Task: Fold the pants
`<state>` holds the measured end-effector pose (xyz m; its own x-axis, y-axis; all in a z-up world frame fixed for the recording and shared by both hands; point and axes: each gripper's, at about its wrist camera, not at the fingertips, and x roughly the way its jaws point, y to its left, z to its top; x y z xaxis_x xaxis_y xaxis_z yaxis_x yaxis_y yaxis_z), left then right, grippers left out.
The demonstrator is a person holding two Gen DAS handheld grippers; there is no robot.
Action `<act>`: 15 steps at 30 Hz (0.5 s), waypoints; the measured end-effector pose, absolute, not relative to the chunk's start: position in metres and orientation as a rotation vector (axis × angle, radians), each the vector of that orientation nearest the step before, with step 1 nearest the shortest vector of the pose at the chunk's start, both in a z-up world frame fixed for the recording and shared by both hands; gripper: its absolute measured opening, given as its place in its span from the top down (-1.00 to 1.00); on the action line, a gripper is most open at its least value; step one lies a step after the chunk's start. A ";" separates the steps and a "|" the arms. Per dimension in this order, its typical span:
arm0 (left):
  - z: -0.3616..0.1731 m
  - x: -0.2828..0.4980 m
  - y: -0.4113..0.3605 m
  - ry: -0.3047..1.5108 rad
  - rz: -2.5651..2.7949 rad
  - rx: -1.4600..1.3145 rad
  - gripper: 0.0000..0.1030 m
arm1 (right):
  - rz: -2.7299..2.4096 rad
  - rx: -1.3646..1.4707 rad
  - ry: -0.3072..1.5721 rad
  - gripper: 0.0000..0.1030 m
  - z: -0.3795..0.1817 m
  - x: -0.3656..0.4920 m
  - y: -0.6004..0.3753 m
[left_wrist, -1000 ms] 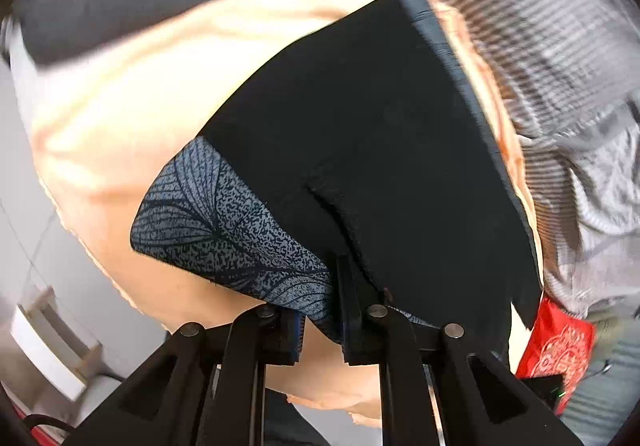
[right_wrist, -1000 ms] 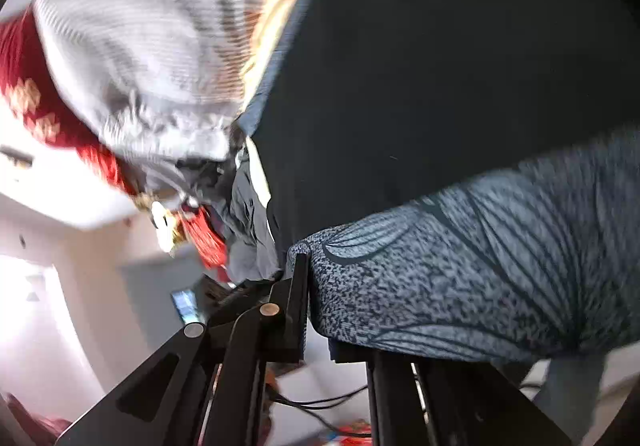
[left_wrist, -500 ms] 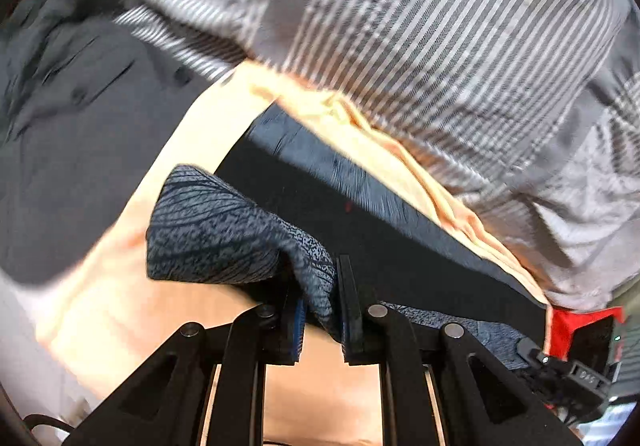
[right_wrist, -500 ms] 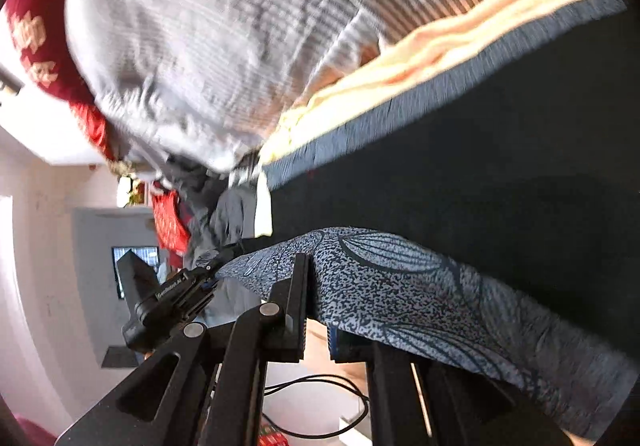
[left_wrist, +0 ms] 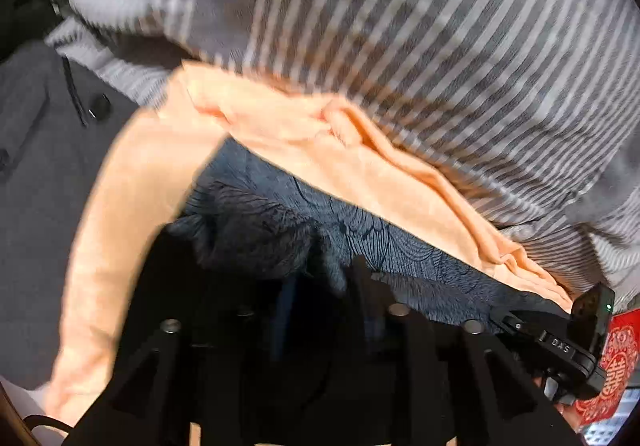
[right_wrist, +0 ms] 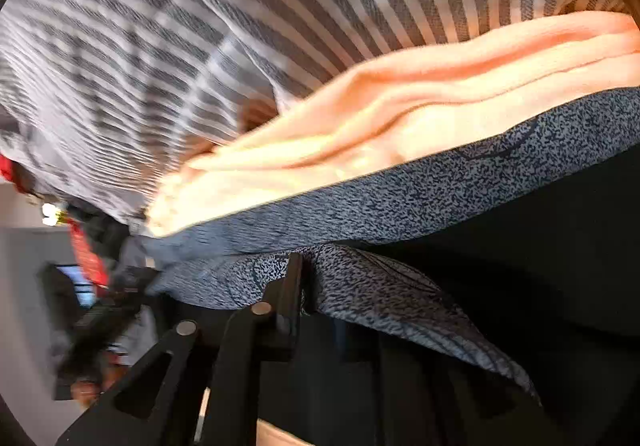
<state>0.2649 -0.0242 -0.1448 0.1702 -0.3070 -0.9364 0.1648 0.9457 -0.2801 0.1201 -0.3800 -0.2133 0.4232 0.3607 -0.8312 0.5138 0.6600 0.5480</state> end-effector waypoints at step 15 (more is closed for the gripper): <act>-0.180 0.197 -0.082 1.283 -0.375 0.408 -0.36 | -0.137 0.871 1.182 -0.52 -0.154 0.028 -0.338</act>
